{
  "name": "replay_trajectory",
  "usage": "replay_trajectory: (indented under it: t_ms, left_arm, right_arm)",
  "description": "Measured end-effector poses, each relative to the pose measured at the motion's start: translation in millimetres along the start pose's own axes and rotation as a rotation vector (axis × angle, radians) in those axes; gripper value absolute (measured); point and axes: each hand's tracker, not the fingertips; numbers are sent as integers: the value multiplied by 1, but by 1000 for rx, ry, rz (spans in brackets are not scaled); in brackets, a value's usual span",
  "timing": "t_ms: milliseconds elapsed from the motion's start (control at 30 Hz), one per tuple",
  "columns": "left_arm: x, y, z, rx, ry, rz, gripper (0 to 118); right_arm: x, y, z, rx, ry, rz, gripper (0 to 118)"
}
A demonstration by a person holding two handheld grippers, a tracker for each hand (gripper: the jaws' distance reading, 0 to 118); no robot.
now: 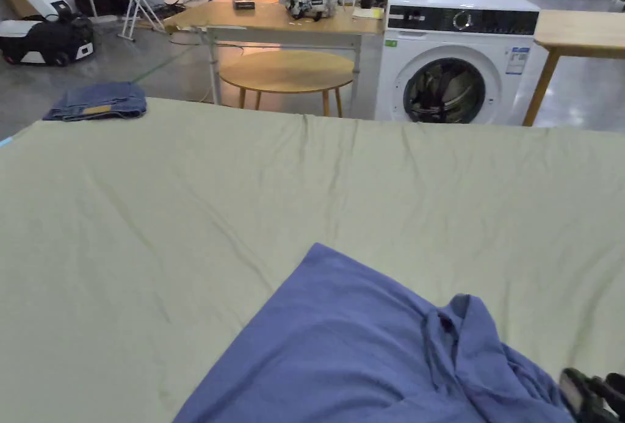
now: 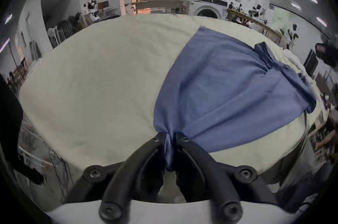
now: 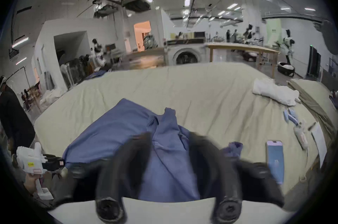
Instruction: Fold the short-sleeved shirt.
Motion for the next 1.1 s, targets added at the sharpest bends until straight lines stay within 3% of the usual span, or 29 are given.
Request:
replay_trajectory:
  t_ms: [33, 67, 200, 367, 400, 433, 467, 533, 567, 633, 700, 767, 867, 1100]
  left_arm:
    - [-3, 2, -1, -16, -21, 58, 5]
    - [-6, 3, -2, -22, -34, 83, 5]
    - [-8, 1, -1, -19, -37, 77, 5]
    - [-8, 0, -1, -10, -28, 91, 5]
    - [-11, -1, -1, -8, -31, 100, 5]
    - [-12, -2, -1, -7, -32, 110, 5]
    - [-12, -2, -1, -5, -33, 118, 5]
    - [-13, -2, -1, -3, -34, 128, 5]
    - [-14, -3, -1, -1, -34, 135, 5]
    - [-19, -2, 4, 14, -58, 175, 5]
    - [-24, 5, 15, 49, -86, 191, 4]
    - [-25, 26, 42, 181, -114, 174, 4]
    - [-24, 81, 72, 324, -200, 167, 4]
    - [-19, 249, 103, 620, -258, 39, 4]
  right_arm:
    - [2, 10, -20, -42, 16, 12, 72]
    - [3, 18, -39, -59, 13, 21, 77]
    - [14, 52, -138, -174, 32, -27, 77]
    - [28, 56, -251, -449, -6, -97, 76]
    - [28, 53, -264, -474, -14, -104, 72]
    - [29, 51, -273, -499, -2, -115, 55]
    - [29, 49, -278, -505, -1, -110, 24]
    - [26, 46, -273, -494, -29, -83, 0]
    - [23, 46, -267, -474, -44, -45, 0]
    - [20, 50, -248, -438, 10, -55, 0]
    - [16, 62, -220, -362, -8, -27, 0]
    - [20, 85, -190, -253, 13, 5, 0]
    - [25, 126, -138, -132, 41, 19, 0]
    - [33, 247, -23, 189, -77, 42, 0]
